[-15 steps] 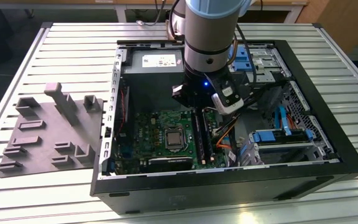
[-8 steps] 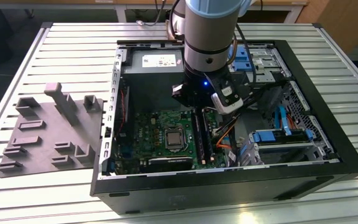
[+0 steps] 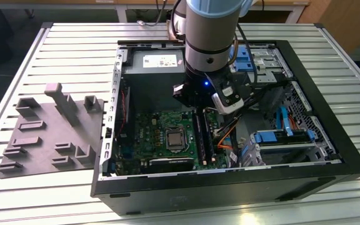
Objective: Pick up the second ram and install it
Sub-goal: 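Press down the second ram until it locks into place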
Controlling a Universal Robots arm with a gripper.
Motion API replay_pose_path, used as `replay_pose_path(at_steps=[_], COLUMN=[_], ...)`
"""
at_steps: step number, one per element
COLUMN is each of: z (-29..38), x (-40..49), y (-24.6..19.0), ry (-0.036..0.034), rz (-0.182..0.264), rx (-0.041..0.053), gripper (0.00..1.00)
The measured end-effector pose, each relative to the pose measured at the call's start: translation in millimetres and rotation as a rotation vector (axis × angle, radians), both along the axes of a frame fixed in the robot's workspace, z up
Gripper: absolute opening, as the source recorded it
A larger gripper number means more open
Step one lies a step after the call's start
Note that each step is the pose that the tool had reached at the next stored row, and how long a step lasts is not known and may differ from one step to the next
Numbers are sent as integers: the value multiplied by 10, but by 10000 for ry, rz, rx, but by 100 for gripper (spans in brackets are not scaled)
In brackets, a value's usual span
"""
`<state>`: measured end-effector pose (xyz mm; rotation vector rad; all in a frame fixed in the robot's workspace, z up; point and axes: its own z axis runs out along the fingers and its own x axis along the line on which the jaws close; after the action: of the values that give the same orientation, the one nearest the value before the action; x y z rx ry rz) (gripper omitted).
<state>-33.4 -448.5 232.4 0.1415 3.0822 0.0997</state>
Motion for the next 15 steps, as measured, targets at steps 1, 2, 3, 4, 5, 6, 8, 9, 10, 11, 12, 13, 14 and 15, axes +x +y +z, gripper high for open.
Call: replay_pose_path(at_steps=[1,2,3,4,5,6,8,9,10,11,12,13,14,15], z=[-1,-2,-3,-3,-4,-4,-5,-5,-6,-6,-7,-7,-8,-9], x=[0,0,0,0,0,0,0,0,0,0,0,0,0,0], y=[1,2,3,4,5,6,9,10,11,12,13,14,16,17], ry=[0,0,0,0,0,0,0,0,0,0,0,0,-1,0], rz=[-20,-40,-58,-74,-87,-100,-124,-136,-147,-157,-167,-177,-186,-198], rx=[0,0,0,0,-1,0,0,0,0,0,0,0,1,0], gripper=[11,11,11,11,11,11,11,11,11,11,11,11,11,11])
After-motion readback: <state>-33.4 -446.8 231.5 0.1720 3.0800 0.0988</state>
